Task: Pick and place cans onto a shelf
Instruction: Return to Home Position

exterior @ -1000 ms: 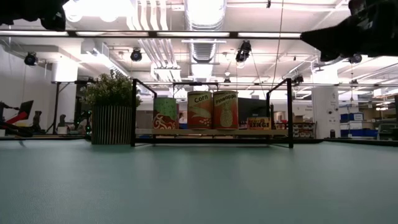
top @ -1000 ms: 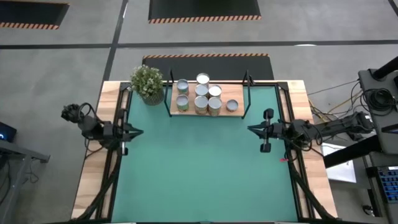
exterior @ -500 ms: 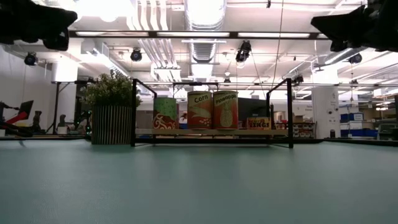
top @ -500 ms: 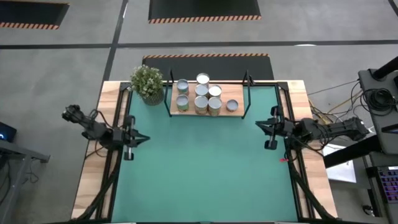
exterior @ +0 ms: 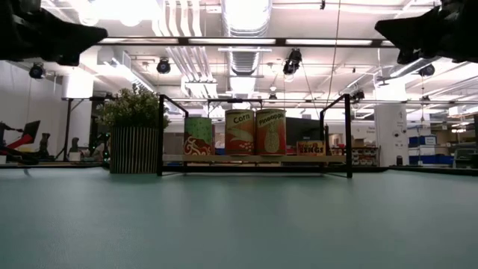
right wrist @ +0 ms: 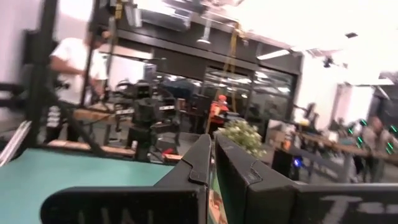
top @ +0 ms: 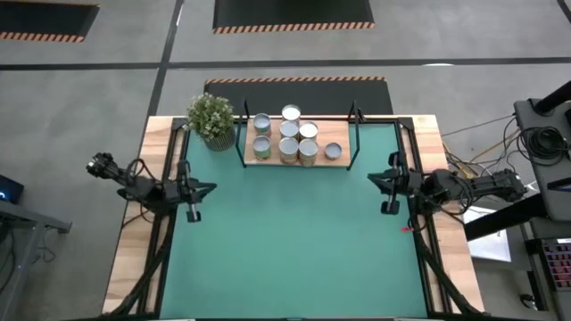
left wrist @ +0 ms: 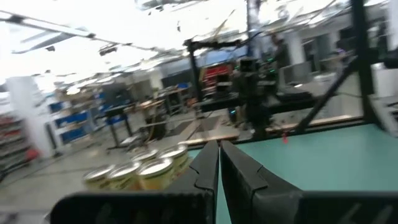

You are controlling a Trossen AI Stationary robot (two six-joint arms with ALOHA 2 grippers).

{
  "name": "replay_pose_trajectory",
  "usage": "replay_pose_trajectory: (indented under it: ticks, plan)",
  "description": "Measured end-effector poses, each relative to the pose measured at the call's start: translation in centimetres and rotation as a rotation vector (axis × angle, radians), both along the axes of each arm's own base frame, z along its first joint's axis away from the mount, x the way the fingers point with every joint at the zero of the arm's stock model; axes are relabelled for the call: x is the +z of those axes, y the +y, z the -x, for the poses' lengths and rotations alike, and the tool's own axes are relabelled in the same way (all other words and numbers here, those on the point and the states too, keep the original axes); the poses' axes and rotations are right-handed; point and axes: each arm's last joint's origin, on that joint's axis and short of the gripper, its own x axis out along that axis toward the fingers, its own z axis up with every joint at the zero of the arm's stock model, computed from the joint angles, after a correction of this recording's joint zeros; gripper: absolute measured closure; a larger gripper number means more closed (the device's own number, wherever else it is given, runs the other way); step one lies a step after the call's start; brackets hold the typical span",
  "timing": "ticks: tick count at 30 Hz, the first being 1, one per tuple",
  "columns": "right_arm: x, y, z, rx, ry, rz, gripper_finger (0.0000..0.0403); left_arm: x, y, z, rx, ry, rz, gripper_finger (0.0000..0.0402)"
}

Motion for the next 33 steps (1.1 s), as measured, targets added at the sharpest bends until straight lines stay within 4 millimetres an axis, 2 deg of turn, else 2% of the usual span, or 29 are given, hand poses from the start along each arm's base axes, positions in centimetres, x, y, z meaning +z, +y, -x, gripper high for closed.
replay_pose_trajectory:
  ticks: [5, 9, 33]
  plan:
    - [0.01, -0.23, 0.09, -0.061, -0.011, -0.073, 0.039, -0.06, 0.08, 0.0, 0.028, 0.007, 0.009, 0.0402]
    - [-0.11, -0.38, 0.07, -0.128, 0.011, -0.04, 0.039, -0.08, 0.07, -0.02, 0.028, 0.01, 0.008, 0.0402]
    - [-0.21, -0.38, 0.05, -0.12, 0.013, -0.069, 0.039, -0.11, 0.04, -0.06, 0.027, 0.014, 0.005, 0.0402]
